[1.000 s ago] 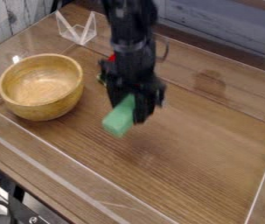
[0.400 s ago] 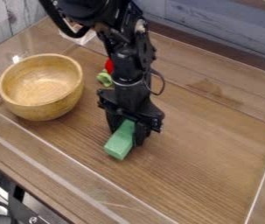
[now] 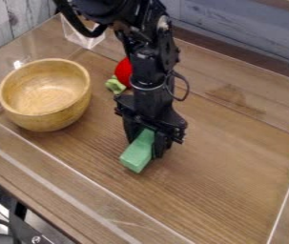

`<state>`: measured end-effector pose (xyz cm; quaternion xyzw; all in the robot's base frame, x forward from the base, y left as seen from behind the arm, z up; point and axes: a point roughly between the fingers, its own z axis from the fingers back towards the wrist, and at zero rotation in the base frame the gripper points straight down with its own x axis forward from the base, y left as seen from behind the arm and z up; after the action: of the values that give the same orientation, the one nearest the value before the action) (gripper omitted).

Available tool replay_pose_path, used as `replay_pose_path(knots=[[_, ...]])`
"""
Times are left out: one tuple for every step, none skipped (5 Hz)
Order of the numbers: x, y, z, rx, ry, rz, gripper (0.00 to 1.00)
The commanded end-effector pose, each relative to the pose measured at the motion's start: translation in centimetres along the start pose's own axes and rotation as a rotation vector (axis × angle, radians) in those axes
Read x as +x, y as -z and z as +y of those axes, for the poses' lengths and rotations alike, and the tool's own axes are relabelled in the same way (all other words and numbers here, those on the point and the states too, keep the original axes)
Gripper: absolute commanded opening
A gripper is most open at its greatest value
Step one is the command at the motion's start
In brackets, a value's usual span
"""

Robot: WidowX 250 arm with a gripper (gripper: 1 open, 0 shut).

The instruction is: Remove the green block from the brown bowl and put it on the table

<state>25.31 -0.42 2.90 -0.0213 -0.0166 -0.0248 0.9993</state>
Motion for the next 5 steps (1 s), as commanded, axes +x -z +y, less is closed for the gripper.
replay_pose_path(knots=[[0.8,-2.6,-0.5,-0.007,-0.024,-0.043,1.0],[1.1,-5.3,-1.1,-0.02,-0.063,-0.065,1.0],[2.2,-7.1,-0.3,-0.052,-0.069,-0.103,1.0],[2.4,-7.3,0.3,-0.056,-0.061,-0.117,1.0],[2.1,-7.2,-0.2,-0.045,-0.109,-0.127,1.0]])
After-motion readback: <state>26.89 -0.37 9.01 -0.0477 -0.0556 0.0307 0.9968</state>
